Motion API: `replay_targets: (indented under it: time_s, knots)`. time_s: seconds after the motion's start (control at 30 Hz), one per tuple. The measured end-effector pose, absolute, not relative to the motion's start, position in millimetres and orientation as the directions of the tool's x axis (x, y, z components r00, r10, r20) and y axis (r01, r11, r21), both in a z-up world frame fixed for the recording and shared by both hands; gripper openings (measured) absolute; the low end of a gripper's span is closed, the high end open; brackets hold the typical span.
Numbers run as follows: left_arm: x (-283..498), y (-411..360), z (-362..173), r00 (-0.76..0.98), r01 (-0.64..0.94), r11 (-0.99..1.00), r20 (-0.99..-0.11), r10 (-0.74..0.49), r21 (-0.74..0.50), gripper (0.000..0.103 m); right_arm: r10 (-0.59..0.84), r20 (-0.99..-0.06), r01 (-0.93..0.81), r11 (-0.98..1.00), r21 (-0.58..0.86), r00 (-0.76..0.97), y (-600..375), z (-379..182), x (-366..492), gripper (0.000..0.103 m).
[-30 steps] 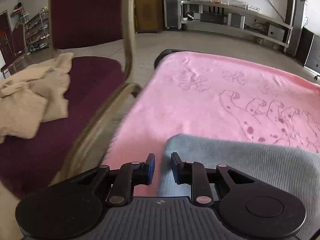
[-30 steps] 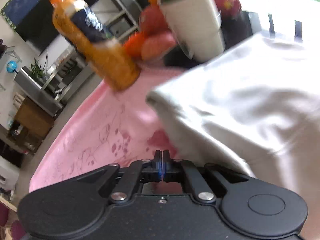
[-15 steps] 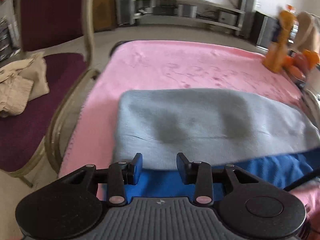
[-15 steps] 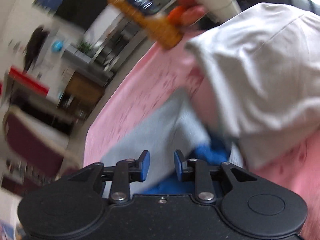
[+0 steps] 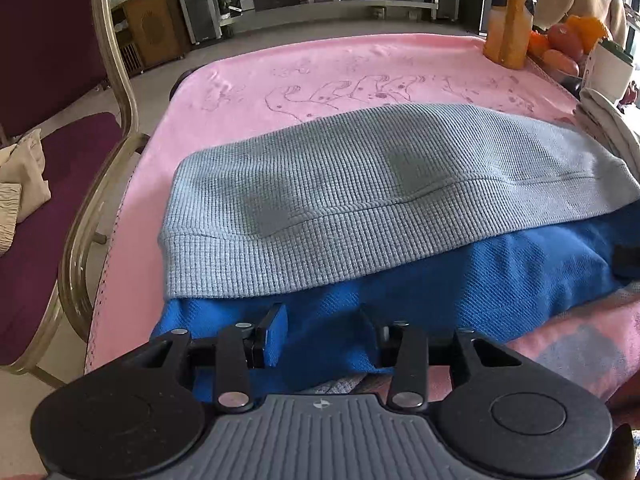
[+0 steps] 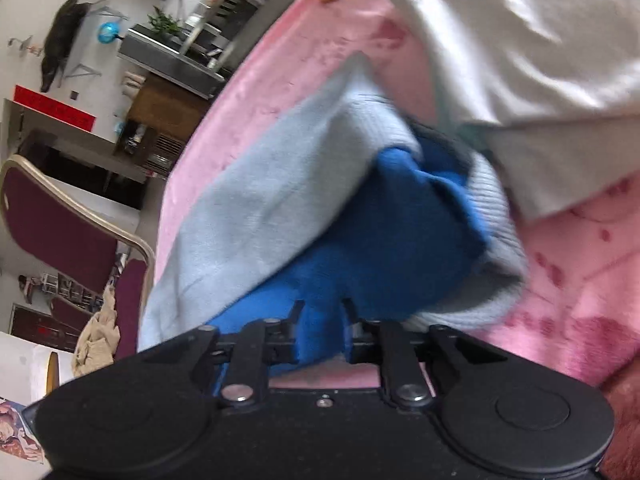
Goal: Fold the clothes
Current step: 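Lift the held side with the right gripper and fold it over the rest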
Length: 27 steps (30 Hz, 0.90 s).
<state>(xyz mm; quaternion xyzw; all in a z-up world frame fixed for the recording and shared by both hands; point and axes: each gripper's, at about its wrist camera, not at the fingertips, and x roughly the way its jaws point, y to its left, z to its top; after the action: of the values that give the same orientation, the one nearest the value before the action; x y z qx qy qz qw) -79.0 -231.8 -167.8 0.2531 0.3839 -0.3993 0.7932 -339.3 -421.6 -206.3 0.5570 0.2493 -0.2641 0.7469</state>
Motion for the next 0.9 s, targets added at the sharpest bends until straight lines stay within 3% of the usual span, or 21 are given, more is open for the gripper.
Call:
replay_targets:
  time_s: [0.07, 0.13, 0.17, 0.2, 0.33, 0.6, 0.9]
  knots:
    - [-78, -230, -168, 0.386, 0.824, 0.56, -0.811, -0.439, 0.089, 0.042, -0.139, -0.673, 0.684, 0.233, 0.691, 0.727, -417, -203, -355, 0.015]
    - [-78, -228, -167, 0.392, 0.822, 0.562, -0.808, -0.44, 0.092, 0.041, -0.188, -0.644, 0.671, 0.232, 0.704, 0.741, -410, -195, -372, 0.027]
    - [-79, -228, -166, 0.396, 0.821, 0.562, -0.806, -0.441, 0.096, 0.041, -0.212, -0.617, 0.652, 0.222, 0.725, 0.758, -409, -192, -382, 0.039]
    - [-80, -228, -166, 0.401, 0.821, 0.562, -0.802, -0.442, 0.101, 0.041, -0.233, -0.588, 0.631, 0.208, 0.748, 0.774, -408, -190, -392, 0.042]
    - [-83, -230, -164, 0.403, 0.823, 0.559, -0.798, -0.448, 0.102, 0.041, -0.255, -0.527, 0.569, 0.131, 0.812, 0.81, -396, -197, -418, 0.043]
    - [-82, -230, -166, 0.406, 0.82, 0.562, -0.799, -0.444, 0.105, 0.042, -0.285, -0.577, 0.599, -0.011, 0.8, 0.765, -387, -219, -404, 0.048]
    - [-82, -231, -166, 0.411, 0.819, 0.562, -0.799, -0.439, 0.112, 0.042, -0.459, -0.575, 0.522, -0.252, 0.815, 0.677, -366, -243, -394, 0.047]
